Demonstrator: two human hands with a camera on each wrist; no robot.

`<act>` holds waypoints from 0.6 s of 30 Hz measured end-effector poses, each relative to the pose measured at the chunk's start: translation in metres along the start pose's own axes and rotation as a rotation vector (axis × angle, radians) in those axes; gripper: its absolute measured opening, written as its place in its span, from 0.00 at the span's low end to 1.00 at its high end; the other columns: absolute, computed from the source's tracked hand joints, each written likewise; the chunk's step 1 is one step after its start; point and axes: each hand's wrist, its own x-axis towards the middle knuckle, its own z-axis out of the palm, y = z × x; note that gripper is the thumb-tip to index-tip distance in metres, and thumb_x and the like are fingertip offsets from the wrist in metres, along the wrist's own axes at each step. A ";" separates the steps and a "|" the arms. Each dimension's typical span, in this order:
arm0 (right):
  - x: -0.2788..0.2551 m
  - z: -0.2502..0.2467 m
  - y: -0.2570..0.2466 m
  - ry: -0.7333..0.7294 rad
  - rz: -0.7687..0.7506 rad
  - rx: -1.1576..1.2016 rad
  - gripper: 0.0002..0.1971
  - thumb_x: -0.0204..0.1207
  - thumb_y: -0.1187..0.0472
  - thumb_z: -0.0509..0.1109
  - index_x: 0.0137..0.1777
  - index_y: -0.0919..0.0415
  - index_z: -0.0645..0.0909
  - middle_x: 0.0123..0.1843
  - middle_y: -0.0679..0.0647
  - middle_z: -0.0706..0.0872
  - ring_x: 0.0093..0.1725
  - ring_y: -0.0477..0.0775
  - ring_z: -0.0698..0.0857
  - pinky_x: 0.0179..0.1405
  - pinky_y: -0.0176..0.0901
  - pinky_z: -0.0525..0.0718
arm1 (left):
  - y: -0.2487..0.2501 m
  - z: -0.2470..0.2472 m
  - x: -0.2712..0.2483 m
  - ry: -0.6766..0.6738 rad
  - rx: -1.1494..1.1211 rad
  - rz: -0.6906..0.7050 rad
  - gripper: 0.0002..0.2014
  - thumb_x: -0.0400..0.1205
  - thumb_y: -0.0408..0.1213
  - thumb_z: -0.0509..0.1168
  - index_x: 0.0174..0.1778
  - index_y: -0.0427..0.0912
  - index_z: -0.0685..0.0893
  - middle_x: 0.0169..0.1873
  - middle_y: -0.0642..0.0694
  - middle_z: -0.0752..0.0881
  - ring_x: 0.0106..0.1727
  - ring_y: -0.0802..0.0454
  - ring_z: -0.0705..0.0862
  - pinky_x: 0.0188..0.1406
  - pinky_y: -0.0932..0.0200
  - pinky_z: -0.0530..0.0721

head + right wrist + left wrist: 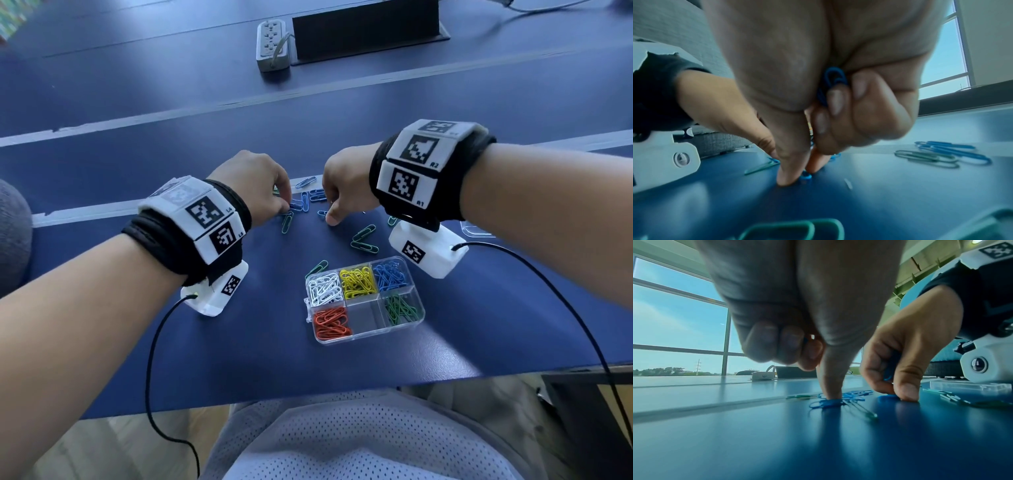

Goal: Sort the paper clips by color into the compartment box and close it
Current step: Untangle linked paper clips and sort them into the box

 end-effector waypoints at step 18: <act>-0.008 -0.012 0.039 -0.276 -0.035 1.085 0.13 0.70 0.63 0.44 0.27 0.58 0.65 0.23 0.53 0.63 0.19 0.48 0.56 0.22 0.34 0.50 | 0.006 -0.015 -0.007 -0.240 -0.981 -0.272 0.08 0.70 0.31 0.48 0.26 0.42 0.67 0.22 0.46 0.73 0.16 0.53 0.63 0.18 0.70 0.58</act>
